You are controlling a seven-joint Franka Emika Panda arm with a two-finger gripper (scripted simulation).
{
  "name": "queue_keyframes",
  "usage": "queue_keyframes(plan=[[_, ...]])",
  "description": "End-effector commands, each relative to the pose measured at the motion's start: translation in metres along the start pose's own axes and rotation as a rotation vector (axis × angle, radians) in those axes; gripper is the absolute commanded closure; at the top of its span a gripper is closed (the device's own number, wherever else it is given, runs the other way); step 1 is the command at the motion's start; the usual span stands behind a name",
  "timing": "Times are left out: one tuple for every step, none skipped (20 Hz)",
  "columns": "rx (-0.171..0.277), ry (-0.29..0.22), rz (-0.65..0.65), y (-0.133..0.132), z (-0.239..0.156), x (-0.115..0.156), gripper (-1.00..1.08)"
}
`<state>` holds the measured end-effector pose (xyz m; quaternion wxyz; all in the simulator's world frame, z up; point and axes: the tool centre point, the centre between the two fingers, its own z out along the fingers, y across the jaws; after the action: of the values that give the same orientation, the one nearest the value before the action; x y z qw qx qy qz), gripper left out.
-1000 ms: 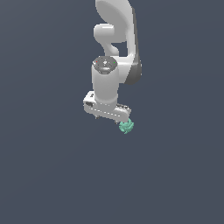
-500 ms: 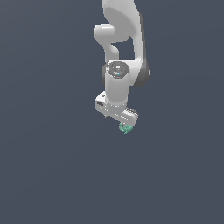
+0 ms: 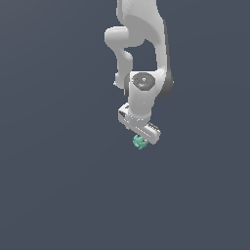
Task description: Pick up the object and move it to a goal position.
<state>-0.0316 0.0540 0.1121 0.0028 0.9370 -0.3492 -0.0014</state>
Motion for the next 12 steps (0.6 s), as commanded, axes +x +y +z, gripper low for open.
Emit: queue_keyframes(plan=[[0.002, 0.0, 0.05, -0.004, 0.004, -0.008, -0.92], [0.002, 0.0, 0.067, -0.006, 0.006, -0.011, -0.92], [0.003, 0.0, 0.083, -0.007, 0.007, -0.013, -0.92], [0.003, 0.0, 0.097, -0.008, 0.009, -0.016, -0.92], [0.004, 0.0, 0.111, -0.009, 0.01, -0.018, -0.92], [0.004, 0.0, 0.124, -0.01, 0.011, -0.02, -0.92], [0.005, 0.0, 0.135, -0.011, 0.012, -0.022, -0.92], [0.005, 0.0, 0.146, -0.012, 0.013, -0.024, -0.92], [0.005, 0.0, 0.155, -0.013, 0.014, -0.025, -0.92], [0.005, 0.0, 0.163, -0.013, 0.015, -0.027, -0.92], [0.006, 0.0, 0.17, -0.014, 0.015, -0.028, -0.92], [0.006, 0.0, 0.176, -0.014, 0.016, -0.029, -0.92]])
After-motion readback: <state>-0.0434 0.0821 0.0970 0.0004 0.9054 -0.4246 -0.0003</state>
